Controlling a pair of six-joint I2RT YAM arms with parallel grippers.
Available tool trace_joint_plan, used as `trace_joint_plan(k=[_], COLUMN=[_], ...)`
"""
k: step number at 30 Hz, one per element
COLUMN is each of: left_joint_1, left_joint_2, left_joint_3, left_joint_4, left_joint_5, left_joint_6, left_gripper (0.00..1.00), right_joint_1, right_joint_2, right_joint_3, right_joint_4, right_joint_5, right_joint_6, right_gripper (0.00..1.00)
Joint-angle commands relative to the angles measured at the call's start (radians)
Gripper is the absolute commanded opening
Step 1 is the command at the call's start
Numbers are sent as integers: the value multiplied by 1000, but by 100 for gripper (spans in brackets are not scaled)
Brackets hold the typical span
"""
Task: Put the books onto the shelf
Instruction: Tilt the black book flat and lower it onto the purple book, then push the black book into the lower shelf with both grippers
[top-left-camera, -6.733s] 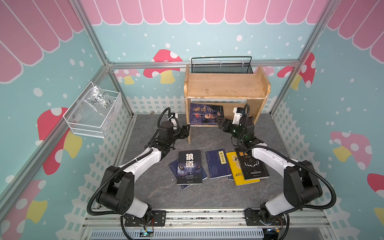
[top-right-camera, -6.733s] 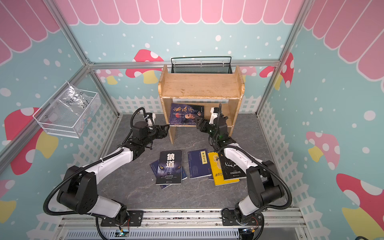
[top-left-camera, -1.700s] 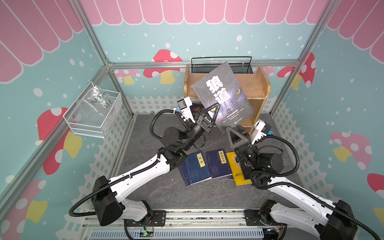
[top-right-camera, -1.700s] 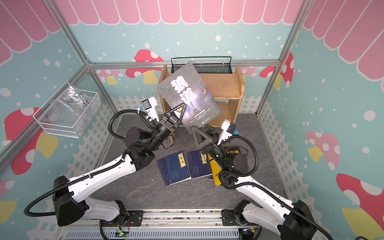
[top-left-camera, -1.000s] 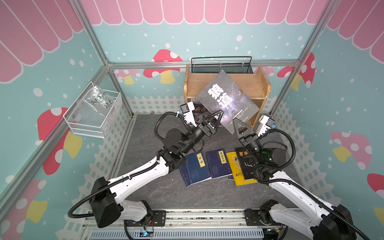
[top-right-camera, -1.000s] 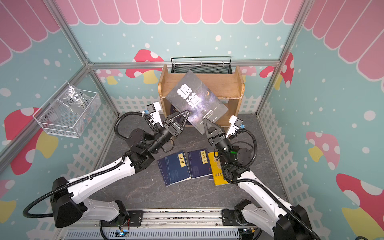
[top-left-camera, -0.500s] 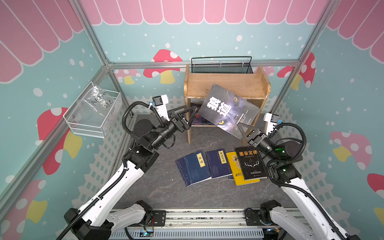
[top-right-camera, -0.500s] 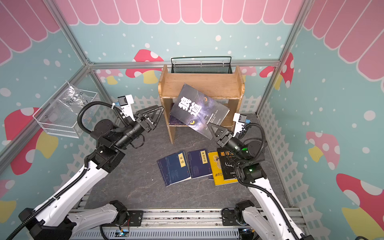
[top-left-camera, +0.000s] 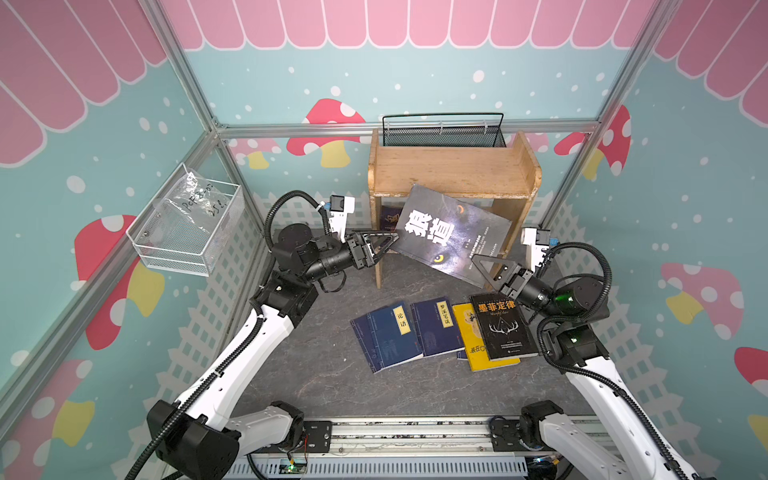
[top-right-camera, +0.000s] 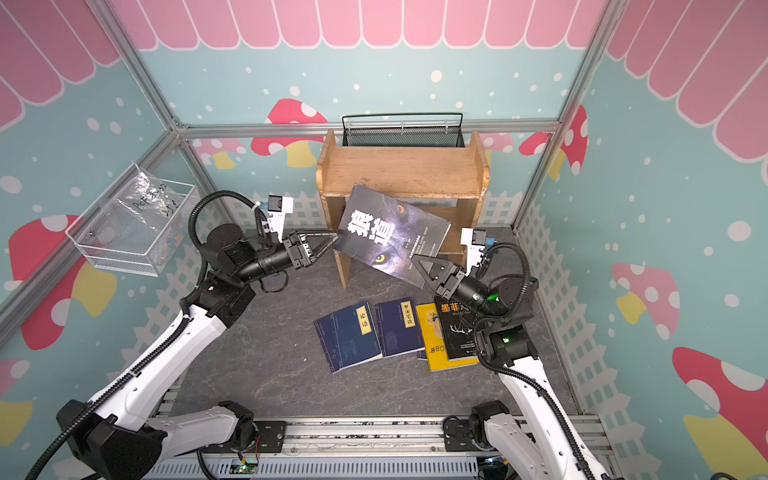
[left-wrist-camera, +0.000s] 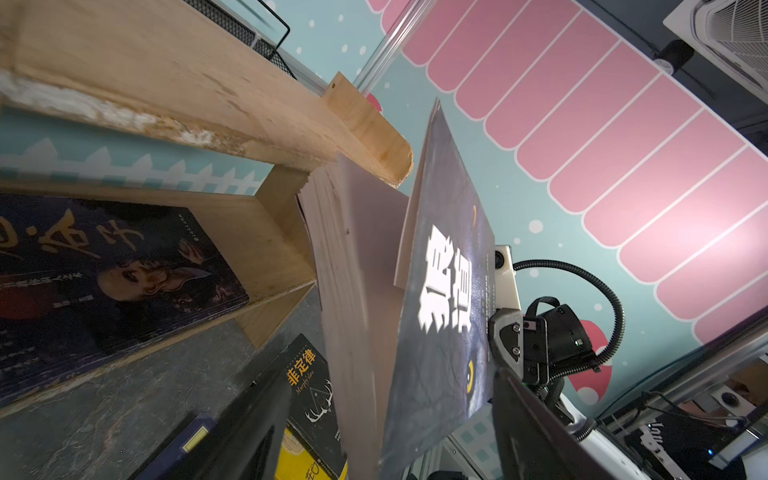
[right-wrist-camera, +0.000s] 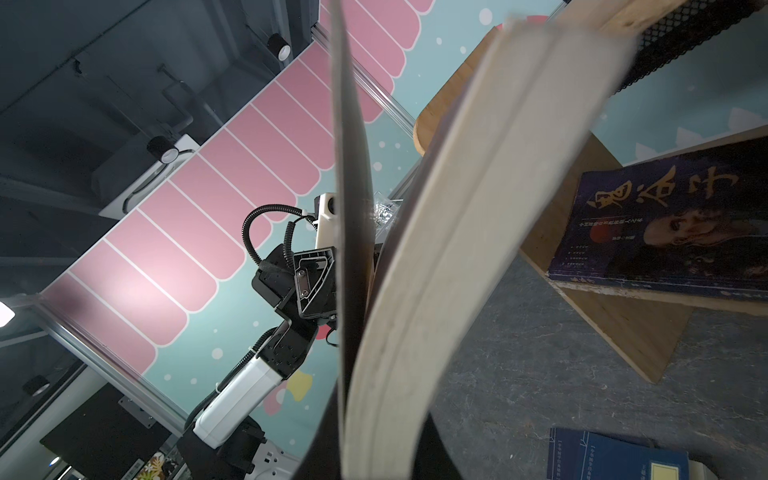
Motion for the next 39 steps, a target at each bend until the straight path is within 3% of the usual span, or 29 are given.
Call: trace_joint_plan(k=[1,5,15,18,23,28,32,36,39], left_joint_1=[1,-9,-19,-18,-18,-42,-43,-44,-46], left_joint_2=[20,48,48,42,21,31,67,146,185], left_joint_3=[-23,-25,-40,-71,-157,-233,-210,-114,-96], left_joint_4=[121,183,143,149,181,260,259,245,293], left_joint_5=[94,137,124,96,16,-64,-141,-136,-113], left_joint_6=[-85,-126,-108,-121,-178,-246,-251,-289,-331], left_gripper=[76,67,25,13,0,0,0,0,0], right_joint_1=[-7,-8,-26,-29,-29,-29,-30,-29,-30], right_joint_2=[-6,8,49,58,37,7,22,92,141], right_joint_3=[-7,-12,-75,-110,-162,-187,-210,-173,-159], right_joint_4=[131,147,222,238,165,-56,-40,-2,45], right_joint_5=[-13,-18,-25,-15,56,208,262,250,226], right_joint_6=[38,39,77,91,52,-90,-121,-138,-95], right_gripper=[11,11,11,15,24,36,48,48,38])
